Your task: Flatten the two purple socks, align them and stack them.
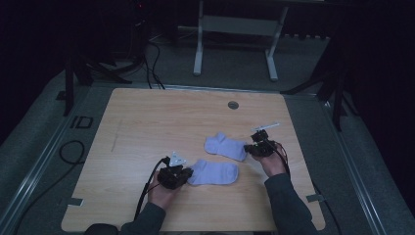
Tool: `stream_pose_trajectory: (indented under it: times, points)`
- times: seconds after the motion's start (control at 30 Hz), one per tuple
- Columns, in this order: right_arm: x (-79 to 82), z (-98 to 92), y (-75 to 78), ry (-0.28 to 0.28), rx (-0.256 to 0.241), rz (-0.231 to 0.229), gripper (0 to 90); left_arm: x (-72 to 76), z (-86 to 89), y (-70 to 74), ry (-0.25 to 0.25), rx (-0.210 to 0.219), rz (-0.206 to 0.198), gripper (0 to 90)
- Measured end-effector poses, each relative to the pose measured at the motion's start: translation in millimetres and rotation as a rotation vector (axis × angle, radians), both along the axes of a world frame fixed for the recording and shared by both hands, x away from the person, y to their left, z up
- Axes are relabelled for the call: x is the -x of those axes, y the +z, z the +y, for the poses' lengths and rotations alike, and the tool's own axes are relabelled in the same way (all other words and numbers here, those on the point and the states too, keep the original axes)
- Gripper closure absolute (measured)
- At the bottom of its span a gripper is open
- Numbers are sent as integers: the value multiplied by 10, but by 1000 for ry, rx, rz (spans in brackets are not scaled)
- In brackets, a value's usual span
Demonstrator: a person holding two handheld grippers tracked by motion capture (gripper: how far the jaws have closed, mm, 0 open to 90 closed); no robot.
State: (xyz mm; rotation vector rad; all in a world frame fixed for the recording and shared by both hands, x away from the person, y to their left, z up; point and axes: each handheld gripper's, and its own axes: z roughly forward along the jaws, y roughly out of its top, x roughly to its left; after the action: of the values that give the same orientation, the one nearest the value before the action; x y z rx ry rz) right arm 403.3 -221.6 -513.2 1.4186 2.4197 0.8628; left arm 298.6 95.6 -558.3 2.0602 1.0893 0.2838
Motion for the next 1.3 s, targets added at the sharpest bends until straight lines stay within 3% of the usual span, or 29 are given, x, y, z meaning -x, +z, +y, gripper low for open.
stream_pose_trajectory:
  times: [0.43, 0.5, 0.63, 0.73, 0.83, 0.97, 1.3]
  points:
    - [-43, -147, -62, -30, 98, 20, 877, -3, 7, 1, 3, -4, 1, 827]
    - [-56, -176, -65, -40, 106, 21, 828, -3, 7, 2, 3, -4, 1, 827]
    - [-67, -225, -10, -56, 73, 4, 678, -9, 3, -6, 1, -9, 8, 822]
    - [-69, -176, 59, -8, 66, -27, 621, -9, -7, -9, -6, -11, 10, 819]
    - [-80, -76, 130, 81, 51, -52, 571, -9, -8, -10, -8, -10, 11, 818]
    - [-108, 88, 168, 177, 48, -68, 560, -8, 1, -3, -6, -9, 10, 819]
    - [-193, 402, 104, 307, 91, -69, 561, -10, -2, -7, -13, -7, 14, 815]
